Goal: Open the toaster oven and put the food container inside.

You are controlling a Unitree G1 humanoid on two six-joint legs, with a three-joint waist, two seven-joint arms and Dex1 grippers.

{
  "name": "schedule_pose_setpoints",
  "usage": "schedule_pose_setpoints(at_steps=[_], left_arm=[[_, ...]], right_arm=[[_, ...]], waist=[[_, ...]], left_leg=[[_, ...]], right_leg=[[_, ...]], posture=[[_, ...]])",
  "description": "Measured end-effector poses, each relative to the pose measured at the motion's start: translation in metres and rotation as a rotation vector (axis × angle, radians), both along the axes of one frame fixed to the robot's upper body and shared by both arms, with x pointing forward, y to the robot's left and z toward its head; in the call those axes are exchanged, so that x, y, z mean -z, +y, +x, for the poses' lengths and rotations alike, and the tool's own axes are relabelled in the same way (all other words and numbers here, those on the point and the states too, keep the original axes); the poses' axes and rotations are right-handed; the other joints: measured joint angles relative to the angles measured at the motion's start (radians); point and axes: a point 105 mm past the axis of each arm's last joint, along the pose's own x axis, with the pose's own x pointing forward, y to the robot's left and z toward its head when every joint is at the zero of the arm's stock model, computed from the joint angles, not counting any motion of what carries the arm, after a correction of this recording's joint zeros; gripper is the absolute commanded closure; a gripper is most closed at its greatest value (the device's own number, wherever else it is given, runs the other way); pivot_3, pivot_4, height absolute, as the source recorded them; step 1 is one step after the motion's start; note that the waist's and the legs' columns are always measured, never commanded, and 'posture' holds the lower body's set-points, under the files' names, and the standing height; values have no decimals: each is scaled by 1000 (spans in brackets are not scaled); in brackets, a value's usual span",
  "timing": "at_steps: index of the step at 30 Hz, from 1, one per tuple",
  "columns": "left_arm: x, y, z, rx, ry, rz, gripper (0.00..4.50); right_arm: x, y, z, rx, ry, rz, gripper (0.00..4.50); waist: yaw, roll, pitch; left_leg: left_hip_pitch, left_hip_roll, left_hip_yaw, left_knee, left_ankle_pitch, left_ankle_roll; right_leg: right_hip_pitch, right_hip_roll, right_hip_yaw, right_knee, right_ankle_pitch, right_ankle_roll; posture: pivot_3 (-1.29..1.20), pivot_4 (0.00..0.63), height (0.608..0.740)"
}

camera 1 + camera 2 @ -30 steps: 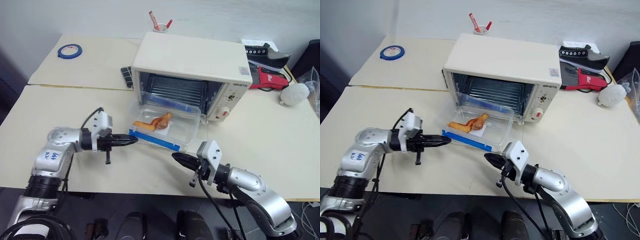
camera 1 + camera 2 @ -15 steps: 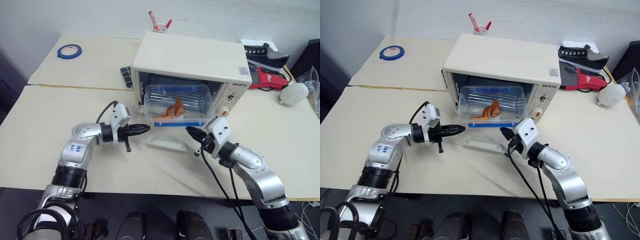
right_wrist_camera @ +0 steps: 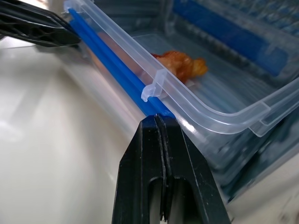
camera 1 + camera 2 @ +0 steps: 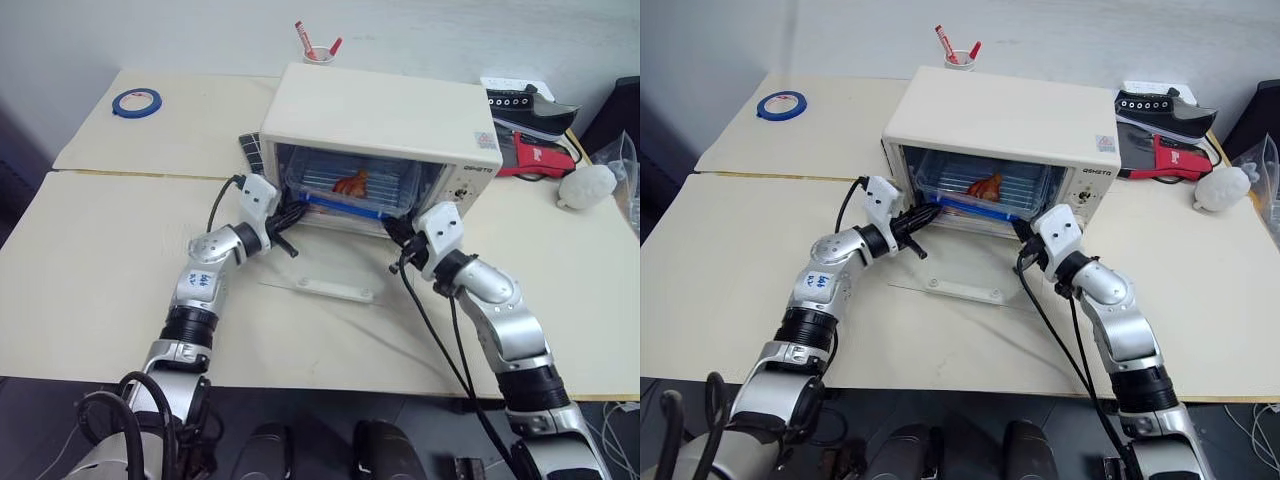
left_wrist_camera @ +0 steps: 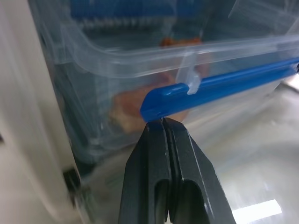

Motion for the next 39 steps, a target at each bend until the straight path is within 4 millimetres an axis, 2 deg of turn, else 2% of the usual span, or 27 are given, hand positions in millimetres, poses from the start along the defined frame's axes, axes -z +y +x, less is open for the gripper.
schedule_pose_setpoints(at_steps=[4, 8, 14, 17, 19, 21, 26, 29, 33, 34, 39], left_arm=[[3, -5, -4, 13, 3, -19, 4471], [8, -1, -20, 82, 19, -1, 4471], [6, 44, -42, 124, 23, 108, 4471], [-14, 72, -48, 96, -5, 8, 4471], [-29, 96, -56, 98, -27, 35, 4097], [-29, 108, -73, 165, -14, 111, 3686], [9, 126, -109, 271, 151, 169, 2201], [6, 127, -121, 297, 157, 166, 1373], [-6, 123, -135, 334, 132, 181, 158], [-6, 122, -137, 336, 137, 176, 13], [-7, 124, -139, 306, 152, 145, 13]], right_arm=[[-2, 2, 1, 3, -8, 13, 4500], [-3, -6, -2, 11, 8, 46, 4500], [5, -21, -50, -158, 100, 16, 4500], [8, -51, -68, -128, 134, -6, 4500], [16, -74, -76, -92, 173, -38, 4500], [25, -88, -81, -88, 199, -60, 4500], [55, -103, -88, -138, 253, -120, 4500], [68, -101, -86, -180, 270, -148, 4500], [83, -86, -80, -259, 301, -129, 4500], [86, -83, -79, -277, 311, -121, 4500], [88, -63, -76, -380, 302, -102, 4500]], waist=[[-7, 0, 0], [-10, 0, 0], [-7, 1, 1], [-1, 1, 1], [-2, 1, 1], [-5, 2, 0], [-12, 5, 2], [-9, 5, 2], [-9, 7, 3], [-9, 8, 4], [-10, 9, 5]], left_leg=[[0, 0, 0, 0, 0, 0], [0, 1, 0, -1, 0, 0], [0, 1, -1, -1, 0, 0], [0, 1, -2, 0, 0, 0], [0, 1, -1, -1, 0, 0], [2, 1, 0, -3, 0, 0], [4, 2, 3, -5, 0, 0], [4, 2, 2, -4, 0, 0], [4, 2, 2, -4, -1, -1], [4, 2, 2, -4, -1, -1], [4, 2, 2, -3, -1, -1]], right_leg=[[0, 0, 0, 0, 0, 0], [0, 0, -1, 0, 0, 0], [0, 1, -1, -2, 0, 0], [2, 0, -1, -2, 0, 1], [2, 0, -1, -2, 0, 1], [2, 0, 0, -3, 0, 1], [2, 0, 1, -3, 0, 1], [2, 0, 2, -3, 0, 1], [2, -1, 2, -3, 0, 1], [2, -1, 2, -3, 0, 1], [2, 0, 2, -2, 0, 1]], posture=[[0, 150, 740], [0, 150, 740], [0, 150, 740], [0, 150, 740], [0, 150, 740], [0, 150, 740], [0, 150, 740], [0, 150, 740], [0, 150, 740], [0, 150, 740], [0, 150, 740]])
